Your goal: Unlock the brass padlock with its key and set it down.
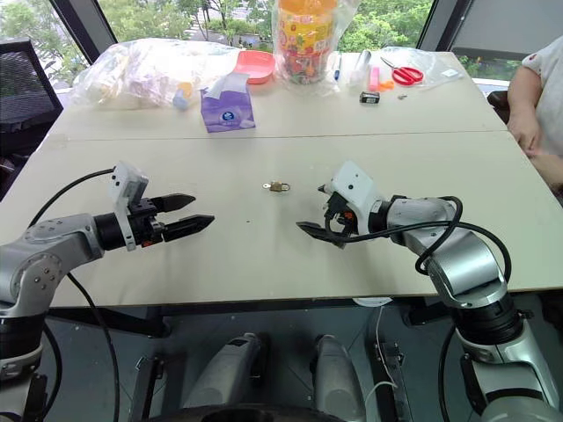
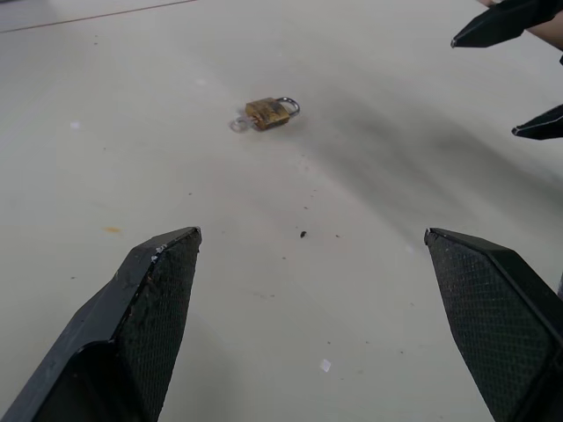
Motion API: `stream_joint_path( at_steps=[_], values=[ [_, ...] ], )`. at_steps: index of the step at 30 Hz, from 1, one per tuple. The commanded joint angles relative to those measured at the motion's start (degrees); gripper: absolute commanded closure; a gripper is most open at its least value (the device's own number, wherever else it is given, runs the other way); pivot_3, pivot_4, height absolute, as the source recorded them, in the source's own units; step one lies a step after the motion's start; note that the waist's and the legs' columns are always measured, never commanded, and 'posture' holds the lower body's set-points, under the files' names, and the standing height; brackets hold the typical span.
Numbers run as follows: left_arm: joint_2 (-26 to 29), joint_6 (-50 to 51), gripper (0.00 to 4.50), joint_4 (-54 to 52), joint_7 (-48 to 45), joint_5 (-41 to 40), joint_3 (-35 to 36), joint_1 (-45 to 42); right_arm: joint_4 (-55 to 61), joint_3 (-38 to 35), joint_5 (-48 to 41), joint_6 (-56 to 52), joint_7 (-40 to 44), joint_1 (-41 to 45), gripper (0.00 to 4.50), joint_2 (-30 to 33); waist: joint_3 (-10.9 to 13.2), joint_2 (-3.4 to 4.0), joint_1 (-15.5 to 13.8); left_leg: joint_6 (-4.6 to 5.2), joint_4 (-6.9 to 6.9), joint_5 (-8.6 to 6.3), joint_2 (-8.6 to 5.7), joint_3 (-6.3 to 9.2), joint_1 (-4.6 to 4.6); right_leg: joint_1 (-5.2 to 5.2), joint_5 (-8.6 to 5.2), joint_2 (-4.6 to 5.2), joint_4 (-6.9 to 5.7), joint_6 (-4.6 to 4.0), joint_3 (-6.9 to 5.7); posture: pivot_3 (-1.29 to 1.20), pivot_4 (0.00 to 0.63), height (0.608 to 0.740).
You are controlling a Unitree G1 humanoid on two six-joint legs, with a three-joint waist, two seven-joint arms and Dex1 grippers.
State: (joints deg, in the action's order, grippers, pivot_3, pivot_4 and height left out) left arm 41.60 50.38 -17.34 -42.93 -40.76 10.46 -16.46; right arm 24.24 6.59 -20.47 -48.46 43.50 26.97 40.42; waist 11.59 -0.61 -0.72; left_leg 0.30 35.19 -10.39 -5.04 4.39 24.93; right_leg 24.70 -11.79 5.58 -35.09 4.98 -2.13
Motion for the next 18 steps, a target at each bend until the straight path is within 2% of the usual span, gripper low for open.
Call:
stream_joint_path(
  at_steps=[1,15,18],
  values=[
    [-0.4,-0.9,0.28,-1.6,0.4,-1.3,2.3,0.3,0.4,0.4,-0.1,1.0,0.5,1.6,0.00,-0.2,0.0,0.00,0.0,0.00,0.00,0.00,0.00,0.00,0.00,0.00,0.00,0.00,0.00,0.00,0.00,0.00,0.150,0.740],
    [-1.1,0.7,0.28,-4.1,3.5,-1.4,0.7,-0.2,-3.9,2.6,2.5,3.5,0.5,4.9,0.00,-1.1,0.0,0.00,0.0,0.00,0.01,0.00,0.00,0.00,0.00,0.00,0.00,0.00,0.00,0.00,0.00,0.00,0.150,0.740],
    [1.2,0.5,0.28,-2.5,2.0,0.0,-1.0,-3.2,-10.6,5.7,4.5,5.9,1.3,9.9,0.00,-3.9,0.0,0.00,0.1,0.00,0.03,0.00,0.00,0.00,0.00,0.00,0.01,-0.01,-0.02,0.00,0.00,0.00,0.150,0.740]
  ],
)
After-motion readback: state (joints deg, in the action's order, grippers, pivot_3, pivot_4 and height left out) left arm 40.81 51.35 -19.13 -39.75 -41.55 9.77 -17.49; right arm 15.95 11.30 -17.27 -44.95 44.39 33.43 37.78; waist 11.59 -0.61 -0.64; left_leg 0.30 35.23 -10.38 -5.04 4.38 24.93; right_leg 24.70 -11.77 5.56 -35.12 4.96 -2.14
